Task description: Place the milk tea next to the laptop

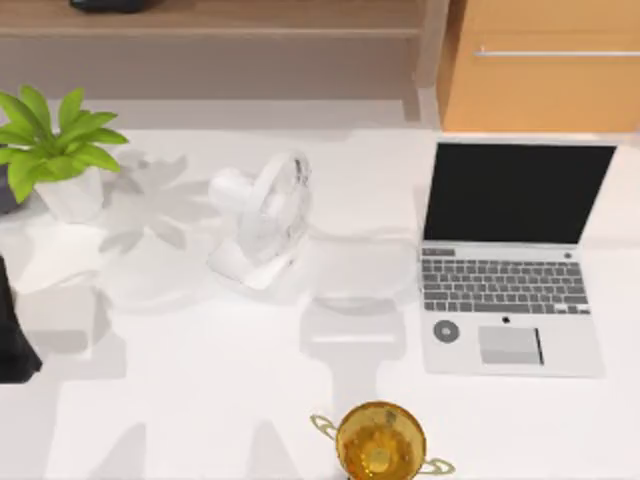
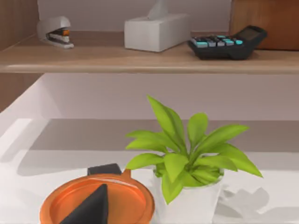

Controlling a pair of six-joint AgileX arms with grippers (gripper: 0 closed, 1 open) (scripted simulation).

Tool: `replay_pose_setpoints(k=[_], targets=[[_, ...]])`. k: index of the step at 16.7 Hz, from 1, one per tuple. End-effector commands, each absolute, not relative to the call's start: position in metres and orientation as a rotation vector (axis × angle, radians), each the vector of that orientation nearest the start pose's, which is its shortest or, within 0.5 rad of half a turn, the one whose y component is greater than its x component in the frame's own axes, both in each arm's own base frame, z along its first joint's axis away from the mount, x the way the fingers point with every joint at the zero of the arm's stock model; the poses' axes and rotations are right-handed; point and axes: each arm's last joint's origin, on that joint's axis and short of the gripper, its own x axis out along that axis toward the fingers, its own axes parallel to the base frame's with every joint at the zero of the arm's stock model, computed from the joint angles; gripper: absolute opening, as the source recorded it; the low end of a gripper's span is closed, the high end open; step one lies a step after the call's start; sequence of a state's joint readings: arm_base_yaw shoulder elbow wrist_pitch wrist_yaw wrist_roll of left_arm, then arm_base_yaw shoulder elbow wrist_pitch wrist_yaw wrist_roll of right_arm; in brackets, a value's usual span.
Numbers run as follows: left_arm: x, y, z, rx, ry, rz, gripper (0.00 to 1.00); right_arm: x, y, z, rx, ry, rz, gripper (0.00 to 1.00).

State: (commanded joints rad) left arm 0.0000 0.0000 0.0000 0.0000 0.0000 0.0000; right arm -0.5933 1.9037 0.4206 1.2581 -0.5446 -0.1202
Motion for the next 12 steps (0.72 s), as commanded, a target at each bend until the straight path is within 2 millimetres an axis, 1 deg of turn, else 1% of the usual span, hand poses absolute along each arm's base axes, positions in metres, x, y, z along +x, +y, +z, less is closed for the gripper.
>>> replay_pose_setpoints(k=[8, 9, 12], targets=[[0.1057, -0.0012, 0.16, 0.0, 0.0, 0.0, 1.0, 0.2452, -0.1446, 0.0885, -0.01, 0.198, -0.017, 0.02], [0.1057, -0.0012, 0.16, 0.0, 0.0, 0.0, 1.0, 0.2452, -0.1446, 0.0885, -0.01, 0.198, -0.017, 0.0], [0.1057, -0.0012, 0.16, 0.0, 0.0, 0.0, 1.0, 0.2452, -0.1446, 0.0885, -0.01, 0.198, -0.017, 0.0]])
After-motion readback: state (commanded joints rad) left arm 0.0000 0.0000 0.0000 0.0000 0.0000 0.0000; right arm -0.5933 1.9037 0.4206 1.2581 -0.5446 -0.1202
